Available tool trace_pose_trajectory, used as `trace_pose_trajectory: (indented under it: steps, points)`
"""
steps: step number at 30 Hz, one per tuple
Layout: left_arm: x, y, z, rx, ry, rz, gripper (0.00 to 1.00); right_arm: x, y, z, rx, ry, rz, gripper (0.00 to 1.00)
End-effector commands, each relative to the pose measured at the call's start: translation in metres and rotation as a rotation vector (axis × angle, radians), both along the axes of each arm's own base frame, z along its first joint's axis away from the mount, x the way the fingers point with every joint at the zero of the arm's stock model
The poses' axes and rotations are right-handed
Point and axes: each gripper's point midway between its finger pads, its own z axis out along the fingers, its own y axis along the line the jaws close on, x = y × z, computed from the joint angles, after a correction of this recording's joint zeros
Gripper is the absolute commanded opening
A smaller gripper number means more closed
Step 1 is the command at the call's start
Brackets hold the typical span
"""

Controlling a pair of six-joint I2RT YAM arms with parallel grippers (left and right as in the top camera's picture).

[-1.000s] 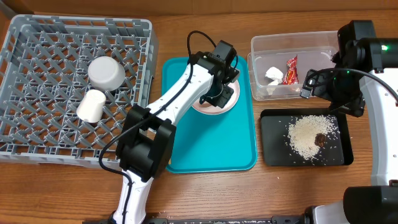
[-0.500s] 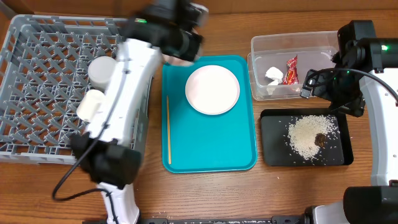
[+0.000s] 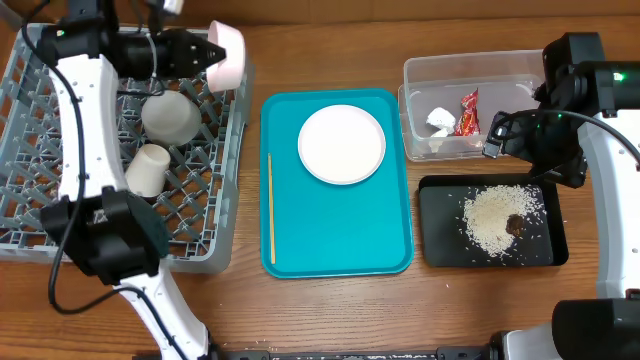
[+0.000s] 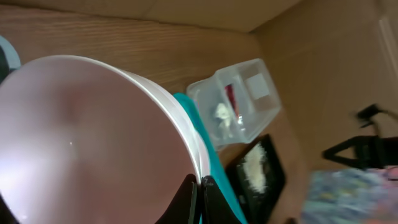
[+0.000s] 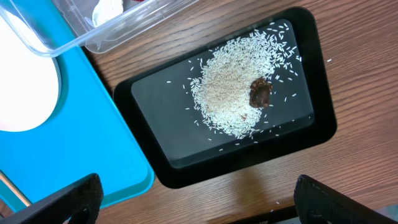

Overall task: Sort waste into correct bins and load items into the dishwasher
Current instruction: 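Carry the pink plate to the dish rack and stand it upright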

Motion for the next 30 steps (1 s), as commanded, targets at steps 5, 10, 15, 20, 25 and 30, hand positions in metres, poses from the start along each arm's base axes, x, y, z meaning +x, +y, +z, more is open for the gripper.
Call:
trace_pose_trajectory:
  steps: [5, 10, 15, 20, 25, 30]
  points:
    - [0.012, 0.014, -0.017, -0.363, 0.020, -0.065, 0.04, 0.000, 0.000, 0.003, 0.000, -0.011, 0.005, 1.00]
    - [0.019, 0.033, -0.046, -0.431, 0.092, -0.025, 0.04, 0.000, 0.000, 0.003, 0.000, -0.012, 0.005, 1.00]
    - [0.021, 0.057, -0.067, -0.432, 0.131, 0.033, 0.04, 0.000, 0.000, 0.003, 0.000, -0.011, 0.005, 1.00]
    - [0.013, 0.094, -0.093, -0.325, 0.232, 0.144, 0.29, 0.000, -0.001, 0.003, 0.000, -0.012, 0.005, 1.00]
    - [-0.007, 0.126, -0.106, -0.269, 0.343, 0.236, 0.66, 0.001, -0.001, 0.003, -0.001, -0.016, 0.005, 1.00]
    - [-0.024, 0.145, -0.066, -0.256, 0.232, 0.242, 0.99, 0.003, -0.001, 0.003, -0.001, -0.023, 0.005, 1.00]
